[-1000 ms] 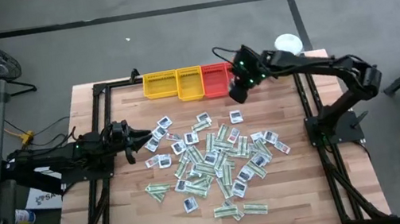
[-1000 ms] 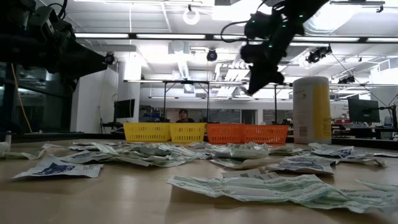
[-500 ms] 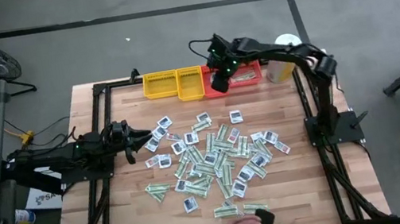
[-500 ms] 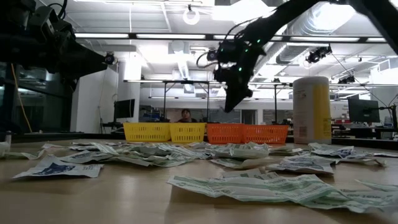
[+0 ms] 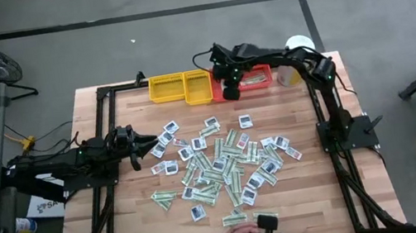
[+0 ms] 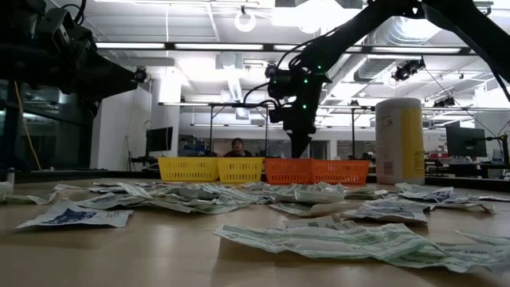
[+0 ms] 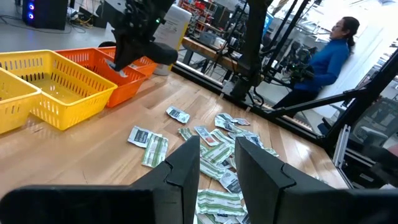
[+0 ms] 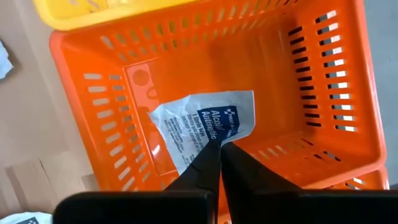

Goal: Pick & Place First Aid Supplies
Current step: Put the blue pad into the left orange bin, then put the gray packet into the right yellow bin

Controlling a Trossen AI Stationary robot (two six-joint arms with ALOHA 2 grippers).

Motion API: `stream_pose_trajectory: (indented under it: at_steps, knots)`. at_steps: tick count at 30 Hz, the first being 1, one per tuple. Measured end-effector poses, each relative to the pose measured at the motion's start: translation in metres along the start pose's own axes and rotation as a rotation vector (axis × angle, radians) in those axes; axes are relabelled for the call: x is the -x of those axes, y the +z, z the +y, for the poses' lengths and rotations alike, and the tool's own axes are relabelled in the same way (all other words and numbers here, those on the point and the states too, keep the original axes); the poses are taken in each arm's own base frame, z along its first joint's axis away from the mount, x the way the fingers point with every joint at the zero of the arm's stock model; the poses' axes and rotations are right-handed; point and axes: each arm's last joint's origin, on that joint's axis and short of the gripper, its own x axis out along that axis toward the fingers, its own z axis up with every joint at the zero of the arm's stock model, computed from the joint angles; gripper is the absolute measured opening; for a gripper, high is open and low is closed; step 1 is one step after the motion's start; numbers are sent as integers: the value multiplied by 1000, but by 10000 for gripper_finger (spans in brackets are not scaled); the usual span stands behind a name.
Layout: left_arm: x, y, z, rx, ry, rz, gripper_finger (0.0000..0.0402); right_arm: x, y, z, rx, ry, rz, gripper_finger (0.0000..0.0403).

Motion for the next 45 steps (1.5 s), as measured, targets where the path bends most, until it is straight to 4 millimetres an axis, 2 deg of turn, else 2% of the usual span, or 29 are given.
stream_pose_trajectory:
  at_steps: [5, 11, 14, 19, 29, 33, 37, 42, 45]
  knots:
    - [0, 0, 0, 0, 0, 0, 101, 0, 0, 1, 5, 4, 5, 31]
    - [0, 0, 0, 0, 0, 0, 101, 2, -1, 1, -63, 16, 6, 87]
    - [0, 0, 0, 0, 1, 0, 101, 12, -2, 3, -108, 42, -8, 111]
    - [0, 0, 0, 0, 0, 0, 101, 44, -1, 10, -163, 91, -72, 123]
    - [0, 0, 0, 0, 0, 0, 101, 129, -13, 35, -180, 92, -177, 124]
    - [0, 0, 0, 0, 0, 0, 101, 150, -18, 47, -161, 94, -225, 124]
    - [0, 0, 0, 0, 0, 1, 101, 146, -34, 64, -168, 110, -253, 124]
    - [0, 0, 0, 0, 0, 0, 101, 137, -64, 91, -207, 133, -323, 123]
    - [0, 0, 0, 0, 0, 0, 101, 139, -82, 106, -240, 142, -380, 123]
